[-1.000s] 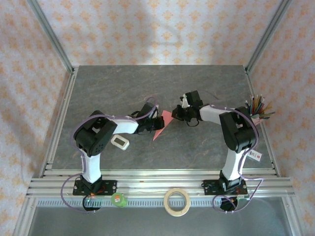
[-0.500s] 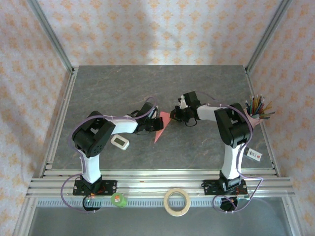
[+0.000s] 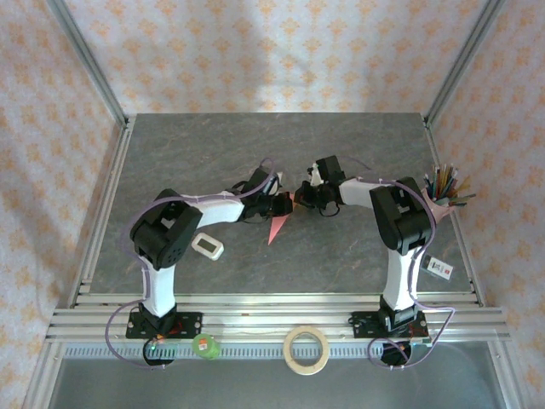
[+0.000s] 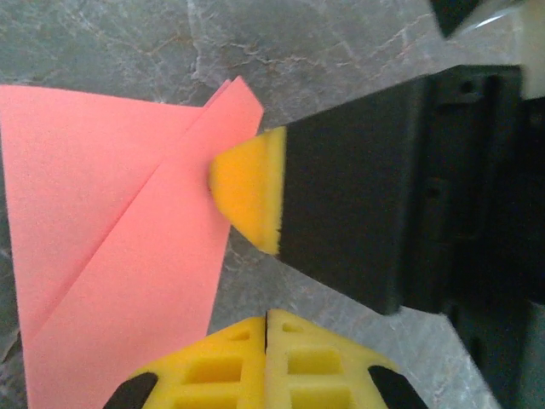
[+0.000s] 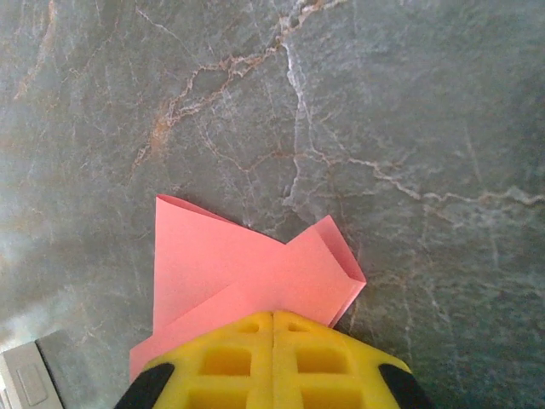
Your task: Fold a paper plane with a square sheet of paper (pick it up from the middle)
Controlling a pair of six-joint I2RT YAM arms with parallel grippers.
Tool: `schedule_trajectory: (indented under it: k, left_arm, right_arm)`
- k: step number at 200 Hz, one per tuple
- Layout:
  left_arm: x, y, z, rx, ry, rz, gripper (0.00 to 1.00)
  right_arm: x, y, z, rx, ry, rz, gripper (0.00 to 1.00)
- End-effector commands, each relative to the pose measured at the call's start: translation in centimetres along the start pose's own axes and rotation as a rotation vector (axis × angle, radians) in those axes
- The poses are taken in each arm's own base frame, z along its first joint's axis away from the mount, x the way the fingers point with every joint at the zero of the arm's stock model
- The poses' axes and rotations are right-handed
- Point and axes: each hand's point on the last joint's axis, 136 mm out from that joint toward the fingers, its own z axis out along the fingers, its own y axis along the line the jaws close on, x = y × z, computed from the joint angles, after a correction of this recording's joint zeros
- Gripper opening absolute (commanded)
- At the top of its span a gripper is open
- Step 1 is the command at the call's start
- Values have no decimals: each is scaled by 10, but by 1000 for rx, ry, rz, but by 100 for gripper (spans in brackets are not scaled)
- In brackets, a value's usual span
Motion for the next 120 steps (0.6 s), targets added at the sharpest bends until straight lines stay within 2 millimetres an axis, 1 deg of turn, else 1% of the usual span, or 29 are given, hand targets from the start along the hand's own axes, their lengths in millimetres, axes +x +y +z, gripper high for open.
schedule_trajectory:
  k: [1,26,58,81,100,106,120]
  left_arm:
    - [11,9,14,-27,44,-18,0]
    - [16,22,20,-72,58,-18,0]
    - [33,37,20,-110,100,-17,0]
    - [48,44,14,-126,134,-6,0]
    - [63,46,7,-130,169,-3,0]
    - [68,45,4,-127,178,27,0]
    - [78,46,-3,-131,196,34,0]
  right_arm:
    - [14,-35,11,140,39,25,2]
    - [15,-40,12,163,43,27,2]
    - [16,-52,13,226,44,40,2]
    - [16,-65,14,293,42,50,1]
    - [17,-74,15,335,40,59,0]
    - [16,-77,15,347,38,63,1]
    - [16,-80,16,358,36,65,0]
